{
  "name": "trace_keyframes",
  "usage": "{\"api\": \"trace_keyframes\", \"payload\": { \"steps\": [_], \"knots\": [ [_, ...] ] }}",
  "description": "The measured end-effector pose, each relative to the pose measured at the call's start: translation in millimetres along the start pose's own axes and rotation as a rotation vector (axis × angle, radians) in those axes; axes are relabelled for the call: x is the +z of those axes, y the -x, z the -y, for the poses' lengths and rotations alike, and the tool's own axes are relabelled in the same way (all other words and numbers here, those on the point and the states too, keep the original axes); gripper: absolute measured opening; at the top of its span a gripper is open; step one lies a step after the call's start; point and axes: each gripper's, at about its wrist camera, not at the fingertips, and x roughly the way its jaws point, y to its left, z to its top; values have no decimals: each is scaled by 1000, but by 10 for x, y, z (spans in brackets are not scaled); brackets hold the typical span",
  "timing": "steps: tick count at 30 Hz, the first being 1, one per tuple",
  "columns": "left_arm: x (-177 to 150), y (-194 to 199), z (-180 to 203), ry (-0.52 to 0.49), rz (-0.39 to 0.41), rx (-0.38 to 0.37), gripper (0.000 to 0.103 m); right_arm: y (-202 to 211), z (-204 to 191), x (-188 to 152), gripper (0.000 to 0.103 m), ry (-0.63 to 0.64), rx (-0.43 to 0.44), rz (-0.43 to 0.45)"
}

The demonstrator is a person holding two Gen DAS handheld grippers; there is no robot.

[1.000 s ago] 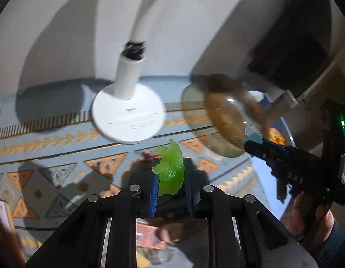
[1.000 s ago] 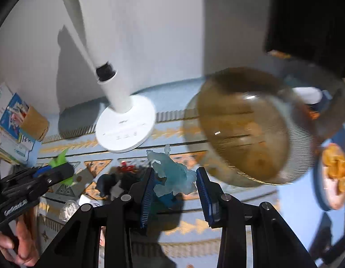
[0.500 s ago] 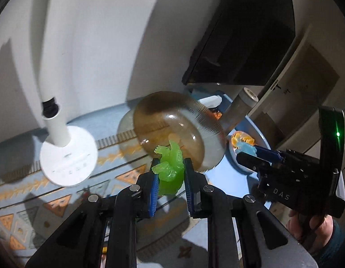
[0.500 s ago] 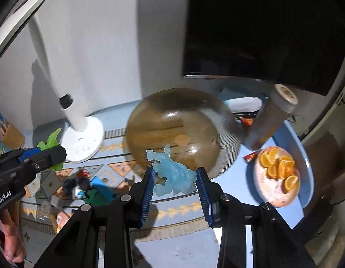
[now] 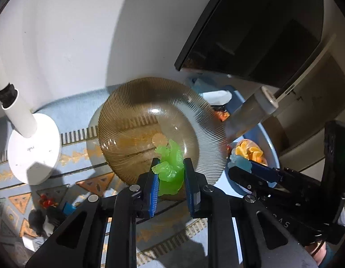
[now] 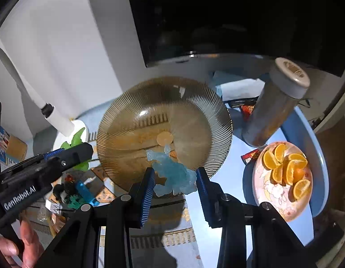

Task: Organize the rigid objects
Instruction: 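Carry both toys over the amber glass plate and open both tools, then grasp the clear tape dispenser with the left tool while the right tool grasps the clear cup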

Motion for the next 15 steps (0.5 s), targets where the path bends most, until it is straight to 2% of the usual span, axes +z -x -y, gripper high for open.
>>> {"api": "trace_keyframes", "payload": {
  "steps": [3,4,5,7,11,15],
  "knots": [
    [33,-66,15,11,11,4,18,-85,35,54,37,9,10,-2],
    [47,-62,12,15,26,14,29,-110,43,74,38,10,21,-6],
    [61,-49,8,17,47,27,56,-134,54,92,40,13,23,-11],
    [58,45,-31,28,85,28,78,-126,105,124,63,3,4,0],
    [-75,294,-174,28,85,-18,78,26,266,147,64,-52,10,50],
    [-421,747,-418,28,98,34,78,80,332,95,64,-94,34,44]
  ]
}}
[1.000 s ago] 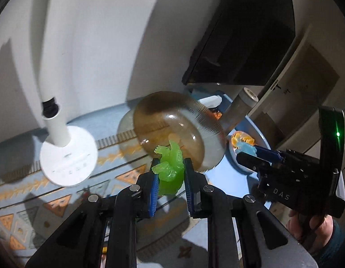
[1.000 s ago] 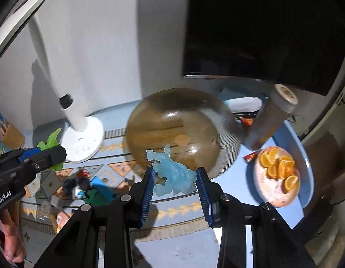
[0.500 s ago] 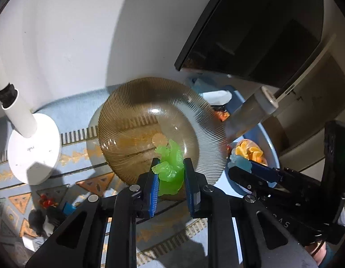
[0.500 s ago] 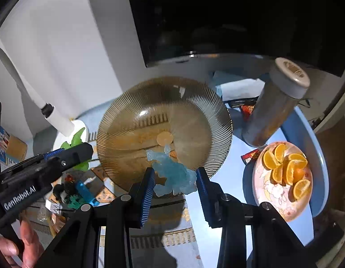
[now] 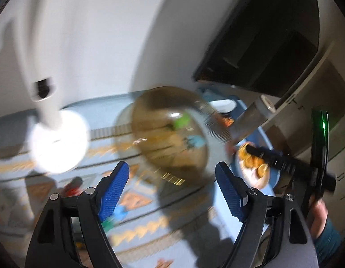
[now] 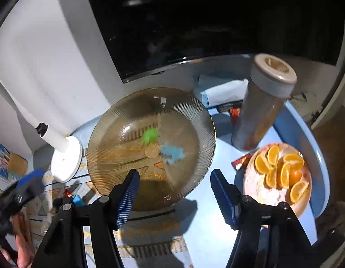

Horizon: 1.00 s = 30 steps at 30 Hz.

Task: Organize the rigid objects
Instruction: 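Grasp the clear tape dispenser with the left tool while the right tool grasps the clear cup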

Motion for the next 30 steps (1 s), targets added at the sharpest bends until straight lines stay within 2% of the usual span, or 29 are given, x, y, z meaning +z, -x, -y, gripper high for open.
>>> {"api": "trace_keyframes", "payload": {
  "steps": [5,9,12,15,17,22,25,30],
  "knots": [
    [-345,679,-657,149,71,117,78,69,-224,-144,65,0,44,-12],
    [-438,1364,-1220,258,157,206,78,180,-701,-333,65,62,119,3],
    [-520,1719,-1483,271,187,285,78,200,-1063,-489,66,119,158,-5],
    [-710,1953,-1719,295,194,328,88,176,-1489,-730,66,167,211,-36],
    [-863,2003,-1833,319,186,313,89,209,-1692,-828,66,188,232,-54],
    [-1279,1847,-2073,345,99,298,89,160,-2137,-1165,66,219,287,-125],
    [-1452,1748,-2119,345,52,263,89,129,-2282,-1310,66,238,305,-162],
    [-1626,1539,-2182,296,-23,248,89,13,-2448,-1595,66,271,301,-225]
  ]
}}
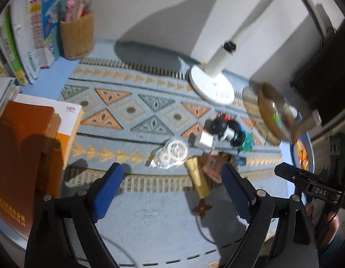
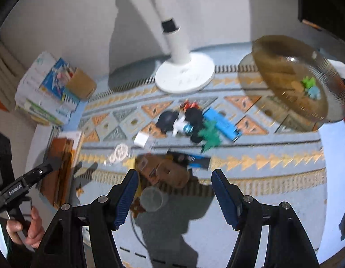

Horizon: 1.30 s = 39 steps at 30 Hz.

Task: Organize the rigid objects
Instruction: 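Grasp the clear tape dispenser with the left tool while the right tool grasps the clear cup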

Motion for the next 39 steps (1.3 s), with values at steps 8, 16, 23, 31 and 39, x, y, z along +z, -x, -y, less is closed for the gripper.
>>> {"api": "trace_keyframes", "payload": {
  "steps": [8,16,23,31,39],
  "knots": [
    [43,-836,39,-322,-201,54,87,-474,-165,-343,66,-5,45,-141],
    [141,-1143,70,-390,-245,14,86,-827,-344,-422,66,81,-42,-198],
    [118,-1233,203,-460,-254,30,71,-902,-475,-382,54,157,-99,-164],
    [125,-1220,237,-461,-242,23,50,-943,-497,-356,39,166,-110,-141],
    [62,-1169,283,-443,-209,8,33,-798,-498,-374,39,159,-92,-96]
  ]
}}
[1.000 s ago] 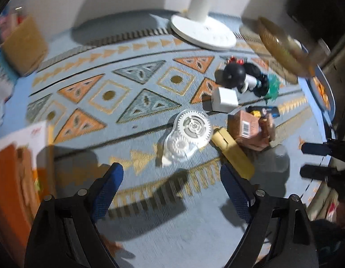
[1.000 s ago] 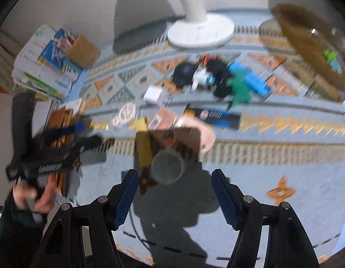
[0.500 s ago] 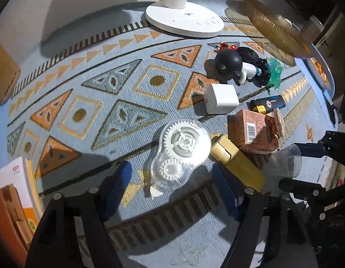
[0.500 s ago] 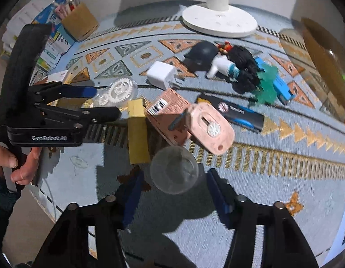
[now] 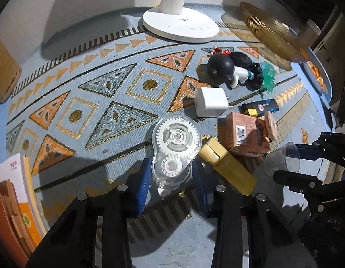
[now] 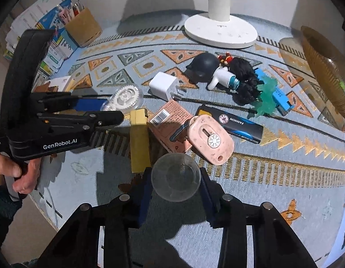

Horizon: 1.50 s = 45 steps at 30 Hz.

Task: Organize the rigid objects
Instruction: 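Grasp the clear tape dispenser with the left tool while the right tool grasps the clear cup, then carry the dispenser and cup over the amber plate and open both tools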

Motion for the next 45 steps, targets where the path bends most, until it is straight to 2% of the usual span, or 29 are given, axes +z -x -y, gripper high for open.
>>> {"api": "trace_keyframes", "payload": {
  "steps": [9,17,20,24,26,31,33,34,37,43,45],
  "knots": [
    [2,292,31,99,82,-29,32,308,202,-23,39,-53,34,53],
    [88,321,56,134,91,-14,32,435,486,-5,39,-87,39,63],
    [191,349,-67,161,104,14,32,461,551,-12,39,-94,36,64],
    [384,253,-315,211,81,39,33,472,640,-14,39,-100,35,59],
    [465,229,-417,238,90,11,33,473,690,-8,39,-109,30,53],
    [618,166,-548,274,88,13,33,496,808,17,39,-127,22,52],
    [660,123,-573,292,74,7,38,499,868,38,39,-139,24,51],
    [681,95,-574,299,66,11,48,512,906,53,39,-146,21,52],
    [668,-23,-576,329,46,12,67,554,996,93,39,-156,10,60],
    [730,-247,-497,352,22,53,67,615,1301,134,39,-207,-14,62],
    [781,-310,-442,334,9,111,66,646,1399,137,39,-221,-16,68]
  ]
}}
